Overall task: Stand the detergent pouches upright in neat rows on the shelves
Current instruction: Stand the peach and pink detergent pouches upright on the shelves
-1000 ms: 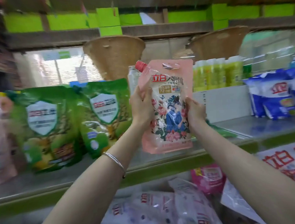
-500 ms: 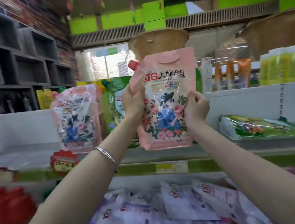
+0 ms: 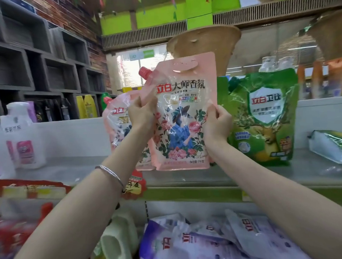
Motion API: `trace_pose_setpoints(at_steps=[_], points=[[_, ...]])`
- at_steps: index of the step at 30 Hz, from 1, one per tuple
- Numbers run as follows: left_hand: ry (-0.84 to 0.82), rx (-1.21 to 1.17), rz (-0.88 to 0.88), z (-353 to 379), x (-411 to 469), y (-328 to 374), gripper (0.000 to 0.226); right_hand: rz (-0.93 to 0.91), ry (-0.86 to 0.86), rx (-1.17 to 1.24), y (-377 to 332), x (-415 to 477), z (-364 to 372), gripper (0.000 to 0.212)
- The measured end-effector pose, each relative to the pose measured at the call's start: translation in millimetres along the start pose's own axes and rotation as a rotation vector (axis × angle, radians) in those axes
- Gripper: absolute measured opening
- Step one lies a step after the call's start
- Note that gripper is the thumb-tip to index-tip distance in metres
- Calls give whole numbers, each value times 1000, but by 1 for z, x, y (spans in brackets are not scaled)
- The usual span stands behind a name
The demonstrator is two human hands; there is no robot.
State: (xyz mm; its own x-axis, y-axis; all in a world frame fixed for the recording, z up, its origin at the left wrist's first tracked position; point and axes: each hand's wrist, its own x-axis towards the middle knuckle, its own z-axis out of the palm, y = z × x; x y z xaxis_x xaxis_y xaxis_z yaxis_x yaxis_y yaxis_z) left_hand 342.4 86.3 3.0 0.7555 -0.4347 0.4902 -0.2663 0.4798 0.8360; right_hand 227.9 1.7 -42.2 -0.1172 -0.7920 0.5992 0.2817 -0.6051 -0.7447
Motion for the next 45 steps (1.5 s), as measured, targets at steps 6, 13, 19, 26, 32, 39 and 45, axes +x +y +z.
trace_pose_setpoints(at_steps=[6,13,19,26,32,39,45], points=[[66,92,2,-46,23,-6,41,19,-41,28,4,-25,44,38],[-57,34,-34,-82,39,-28,38,100,-37,56,27,-44,70,31],[-80,8,-68,-95,48,-35,9,68,-39,52,26,-51,78,33],[-22,-56,-88,-109,49,-34,41,47,-32,75,22,-69,95,35],[44,-38,-30,-123,49,-35,9,53,-106,137,17,-81,106,34],[141,81,-188,-120,39,-58,50,63,-337,-35,20,-83,86,25],[72,21,-371,-130,23,-69,71,205,-529,-202,30,-88,62,26]])
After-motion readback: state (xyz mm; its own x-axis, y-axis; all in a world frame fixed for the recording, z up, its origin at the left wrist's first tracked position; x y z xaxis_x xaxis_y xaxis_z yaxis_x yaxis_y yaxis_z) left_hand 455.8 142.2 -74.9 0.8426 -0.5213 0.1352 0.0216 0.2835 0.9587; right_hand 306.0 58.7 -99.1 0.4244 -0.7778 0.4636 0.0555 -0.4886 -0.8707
